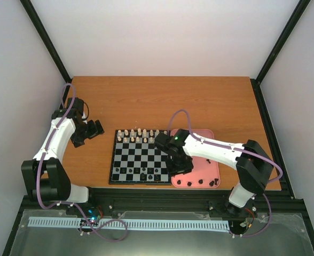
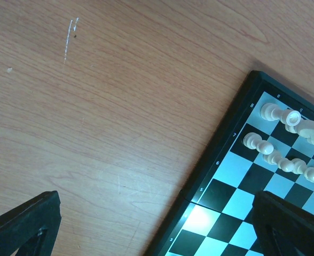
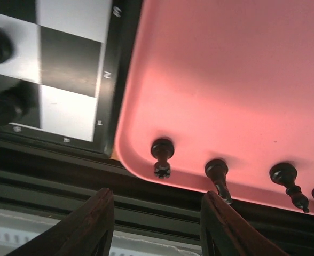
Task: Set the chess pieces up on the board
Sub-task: Pick up the chess piece from the storage box.
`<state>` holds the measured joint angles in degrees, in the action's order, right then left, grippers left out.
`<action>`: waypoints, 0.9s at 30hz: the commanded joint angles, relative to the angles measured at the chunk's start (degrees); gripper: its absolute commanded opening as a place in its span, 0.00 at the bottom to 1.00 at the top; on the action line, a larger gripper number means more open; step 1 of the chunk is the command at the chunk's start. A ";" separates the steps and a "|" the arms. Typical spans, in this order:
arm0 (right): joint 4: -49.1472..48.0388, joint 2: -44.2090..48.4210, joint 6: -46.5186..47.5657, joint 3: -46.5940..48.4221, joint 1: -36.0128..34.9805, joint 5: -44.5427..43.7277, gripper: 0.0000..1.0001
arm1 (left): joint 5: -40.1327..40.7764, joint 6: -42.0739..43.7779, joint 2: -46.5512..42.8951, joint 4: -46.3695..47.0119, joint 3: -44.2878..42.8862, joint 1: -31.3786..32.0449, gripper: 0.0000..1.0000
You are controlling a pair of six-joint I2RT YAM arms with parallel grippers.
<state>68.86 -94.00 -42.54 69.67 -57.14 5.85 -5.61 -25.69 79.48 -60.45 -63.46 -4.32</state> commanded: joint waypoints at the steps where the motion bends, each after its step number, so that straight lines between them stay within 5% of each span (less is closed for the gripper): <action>1: -4.05 1.08 -1.59 -3.63 0.46 0.75 0.45 | 0.01 0.33 -0.85 0.33 0.01 0.36 1.00; 19: -12.24 -2.85 0.00 -11.55 1.07 2.80 0.40 | 1.26 0.56 -0.47 0.11 0.10 0.37 1.00; 27: -11.55 -4.06 0.18 -11.42 1.34 2.87 0.22 | 1.49 0.53 -0.22 0.15 0.18 0.36 1.00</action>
<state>57.10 -97.58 -42.33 58.33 -56.21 8.80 -4.69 -25.69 79.48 -60.45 -63.35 -4.32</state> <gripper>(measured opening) 0.245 0.999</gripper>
